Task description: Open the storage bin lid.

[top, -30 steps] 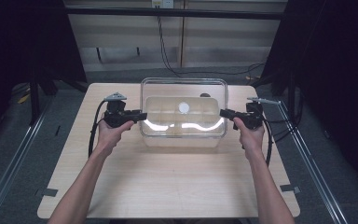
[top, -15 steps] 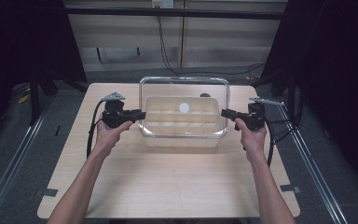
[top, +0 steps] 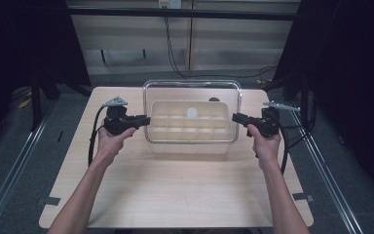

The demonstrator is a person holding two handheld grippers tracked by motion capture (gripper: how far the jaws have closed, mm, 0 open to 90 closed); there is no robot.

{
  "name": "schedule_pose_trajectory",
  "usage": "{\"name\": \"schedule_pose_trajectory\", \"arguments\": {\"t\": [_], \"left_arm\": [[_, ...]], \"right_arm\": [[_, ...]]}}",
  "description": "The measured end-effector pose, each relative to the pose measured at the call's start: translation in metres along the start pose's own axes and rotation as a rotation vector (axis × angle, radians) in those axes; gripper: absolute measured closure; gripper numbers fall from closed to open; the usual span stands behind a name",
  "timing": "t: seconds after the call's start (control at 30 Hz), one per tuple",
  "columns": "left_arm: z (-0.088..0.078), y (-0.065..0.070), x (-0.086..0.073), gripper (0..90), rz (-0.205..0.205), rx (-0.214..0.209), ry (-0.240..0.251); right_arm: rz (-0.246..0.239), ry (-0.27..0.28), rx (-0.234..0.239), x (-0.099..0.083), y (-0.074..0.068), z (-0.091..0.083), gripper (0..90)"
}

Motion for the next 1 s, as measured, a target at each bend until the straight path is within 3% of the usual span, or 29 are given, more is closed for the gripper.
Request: {"name": "schedule_pose_trajectory", "arguments": {"t": [0.07,0.6,1.0], "left_arm": [[-0.001,0.001,0.001,74.3,-0.013,-0.006,0.009],[-0.011,0.004,0.004,74.9,0.006,-0.013,0.029],[-0.020,0.008,0.000,76.1,0.003,-0.014,0.025]], "right_arm": [[0.000,0.003,0.003,0.001,-0.001,-0.002,74.0],[-0.012,0.049,0.044,0.007,-0.012,-0.015,75.5],[-0.054,0.043,0.037,0.005,-0.021,-0.019,75.2]]}}
Point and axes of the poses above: each handheld gripper's, and its own axes: z roughly forward along the jaws, x roughly out of its top, y roughly to its right, the point moved 1 cm from there along z, roughly forward along the jaws, and after that the axes turned 7 degrees about x, right-handed, at the moved point
